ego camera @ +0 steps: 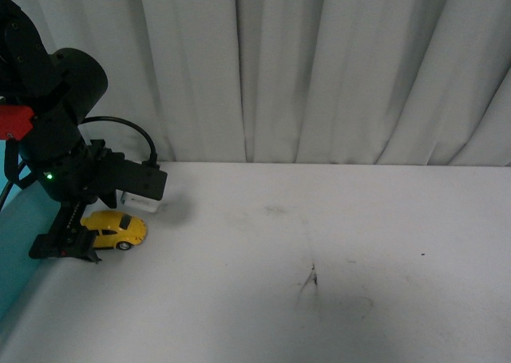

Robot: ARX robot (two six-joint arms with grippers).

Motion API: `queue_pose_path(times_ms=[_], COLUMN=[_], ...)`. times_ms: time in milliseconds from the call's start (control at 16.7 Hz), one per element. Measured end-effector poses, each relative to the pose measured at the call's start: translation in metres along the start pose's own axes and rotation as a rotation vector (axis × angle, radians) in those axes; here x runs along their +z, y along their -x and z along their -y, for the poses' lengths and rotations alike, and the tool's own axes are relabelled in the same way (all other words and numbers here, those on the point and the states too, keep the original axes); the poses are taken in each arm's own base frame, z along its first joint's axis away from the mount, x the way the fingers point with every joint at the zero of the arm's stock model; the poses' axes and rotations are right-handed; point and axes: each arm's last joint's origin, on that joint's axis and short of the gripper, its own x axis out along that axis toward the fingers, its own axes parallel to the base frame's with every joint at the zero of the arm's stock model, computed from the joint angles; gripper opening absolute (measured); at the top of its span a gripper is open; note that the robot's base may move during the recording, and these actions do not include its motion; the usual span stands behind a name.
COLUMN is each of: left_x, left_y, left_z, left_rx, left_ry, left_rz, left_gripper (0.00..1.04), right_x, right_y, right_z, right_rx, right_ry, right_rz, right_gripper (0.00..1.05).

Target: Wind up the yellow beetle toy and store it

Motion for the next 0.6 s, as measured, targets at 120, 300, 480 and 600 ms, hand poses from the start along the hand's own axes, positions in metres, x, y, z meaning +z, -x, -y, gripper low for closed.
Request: queue_pose_path(times_ms=[120,300,480,600], left_x=[-0.001,0.001,0.013,0.017], left_y=[-0.002,-0.006,0.004,0.035], left_z=[-0.004,-0.007,0.0,0.0], left_rx=[0.002,-0.006,-0.128,-0.148], left_ry=[0.003,0.002,0.073,0.169], left_rz=[-0.001,-0.011,0.103,0.244], left_gripper=[0.77,0.49,0.41,0.41], right_x=[0.0,0.0,0.0,0.0], right_y=[0.0,0.0,0.0,0.0], right_z=[0.0,0.0,0.0,0.0], right_rx=[0.0,0.0,0.0,0.0], right_ry=[0.0,0.0,0.0,0.0], right_rz=[0.0,0.0,0.0,0.0], right_gripper=[0.98,0.98,0.98,0.98])
